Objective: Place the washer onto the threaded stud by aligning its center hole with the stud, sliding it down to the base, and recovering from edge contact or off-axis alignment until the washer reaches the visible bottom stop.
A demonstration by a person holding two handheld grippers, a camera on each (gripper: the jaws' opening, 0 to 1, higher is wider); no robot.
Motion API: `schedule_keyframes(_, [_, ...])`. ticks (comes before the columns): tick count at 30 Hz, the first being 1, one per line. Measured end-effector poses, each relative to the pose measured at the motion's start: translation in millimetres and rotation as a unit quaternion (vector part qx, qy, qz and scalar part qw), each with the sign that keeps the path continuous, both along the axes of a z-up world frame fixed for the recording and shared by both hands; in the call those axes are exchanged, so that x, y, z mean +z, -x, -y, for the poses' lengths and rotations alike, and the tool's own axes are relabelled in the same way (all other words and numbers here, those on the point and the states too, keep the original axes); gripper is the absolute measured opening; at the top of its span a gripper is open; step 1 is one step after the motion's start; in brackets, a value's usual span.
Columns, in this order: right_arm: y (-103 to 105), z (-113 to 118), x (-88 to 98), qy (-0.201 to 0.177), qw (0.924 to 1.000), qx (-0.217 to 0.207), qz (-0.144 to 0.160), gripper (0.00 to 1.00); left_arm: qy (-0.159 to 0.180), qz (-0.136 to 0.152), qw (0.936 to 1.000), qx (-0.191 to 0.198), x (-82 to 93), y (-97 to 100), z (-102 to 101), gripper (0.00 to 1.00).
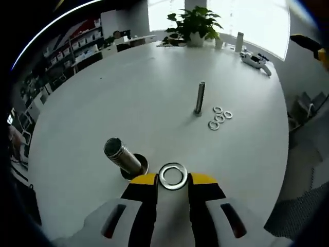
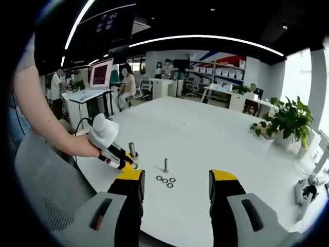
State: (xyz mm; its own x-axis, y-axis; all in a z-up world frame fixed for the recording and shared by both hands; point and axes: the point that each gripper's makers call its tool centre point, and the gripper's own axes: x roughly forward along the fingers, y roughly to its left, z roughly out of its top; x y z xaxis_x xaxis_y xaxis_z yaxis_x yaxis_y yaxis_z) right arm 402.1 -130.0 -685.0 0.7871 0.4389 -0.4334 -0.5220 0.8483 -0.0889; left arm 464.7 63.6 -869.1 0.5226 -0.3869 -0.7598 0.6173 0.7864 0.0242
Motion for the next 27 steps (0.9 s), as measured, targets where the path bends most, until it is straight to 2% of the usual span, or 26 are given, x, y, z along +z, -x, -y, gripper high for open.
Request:
schedule_keyframes(11, [-1, 2, 1.9, -0.002, 1.0, -0.004, 0.002, 0.53, -0.006, -0.004, 1.0, -0.004, 1.0, 9.6, -9, 0.21])
schedule_keyframes(19, [0, 2, 1.4, 0.0, 1.0, -0.003, 0.002, 0.53, -0.005, -0.019, 0.9998, 0.004, 0.8, 18.3, -20, 0.21])
schedule_keyframes(27, [0, 2, 1.2, 0.002, 1.0, -0.004, 0.002, 0.53, -0.024, -0.045, 0.9981, -0.036, -0.1, 19.1, -14, 0.23])
